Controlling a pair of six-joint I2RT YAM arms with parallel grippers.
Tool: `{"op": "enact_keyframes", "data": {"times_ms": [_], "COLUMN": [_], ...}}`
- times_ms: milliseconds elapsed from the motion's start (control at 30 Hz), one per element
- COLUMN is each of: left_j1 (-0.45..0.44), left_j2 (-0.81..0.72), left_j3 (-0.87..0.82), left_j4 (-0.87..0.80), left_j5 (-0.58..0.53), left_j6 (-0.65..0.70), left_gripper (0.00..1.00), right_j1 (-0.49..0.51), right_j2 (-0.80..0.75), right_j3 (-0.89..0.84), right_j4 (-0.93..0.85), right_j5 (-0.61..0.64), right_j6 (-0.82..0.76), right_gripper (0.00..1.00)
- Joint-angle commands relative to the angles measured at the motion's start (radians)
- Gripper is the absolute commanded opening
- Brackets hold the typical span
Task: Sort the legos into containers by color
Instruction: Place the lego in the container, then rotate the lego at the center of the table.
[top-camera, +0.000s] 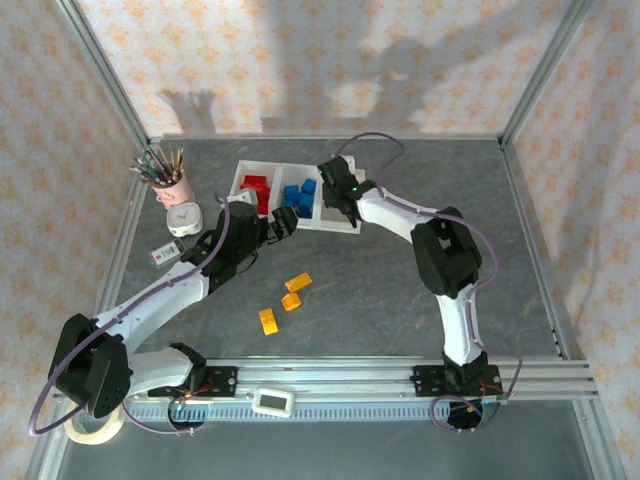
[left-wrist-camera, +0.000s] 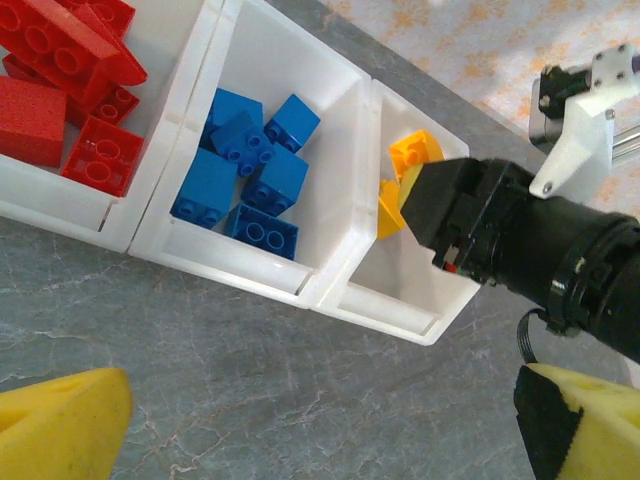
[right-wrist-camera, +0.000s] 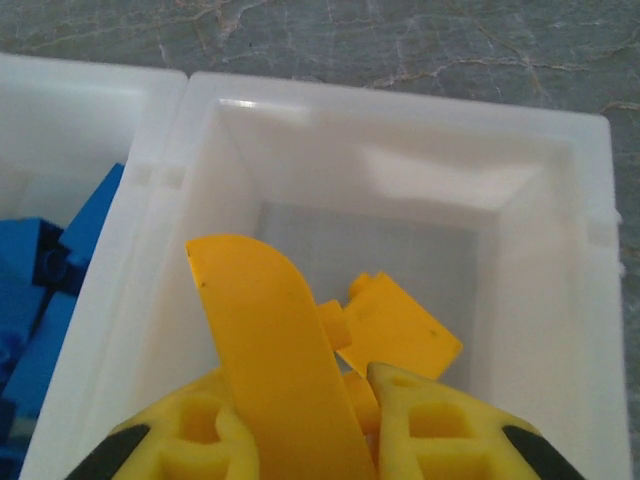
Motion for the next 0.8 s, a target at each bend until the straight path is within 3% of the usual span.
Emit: {"op": "enact_keyframes", "data": {"times_ms": [0, 100, 433, 767], "left_j1": [0.012, 0.014, 0.015, 0.025], "left_j2": [0.003, -0.005, -0.067, -0.205], "left_j3": [0.043, 0.043, 0.007, -0.075], "left_j4": [0.021, 0.02, -0.003, -0.109], "left_j5": [-0.006, -0.005, 0.009, -0.043], "left_j6": [0.03, 0.031, 0.027, 0.025], "left_gripper": [0.99, 0.99, 0.99, 0.99], "right_j1": [-0.006, -0.006, 0.017, 0.214], "right_j2": [0.002, -0.045, -0.283, -0.366], "right_j3": [0.063, 0.024, -0.243, -0.407], "right_j4": [-0.044, -0.023, 0.034, -0.013], "right_j5": [0.035, 0.028, -0.067, -0.067], "right_j6": [-0.001, 0.0, 0.036, 0.224], "right_gripper": [0.31, 0.42, 0.52, 0.66]}}
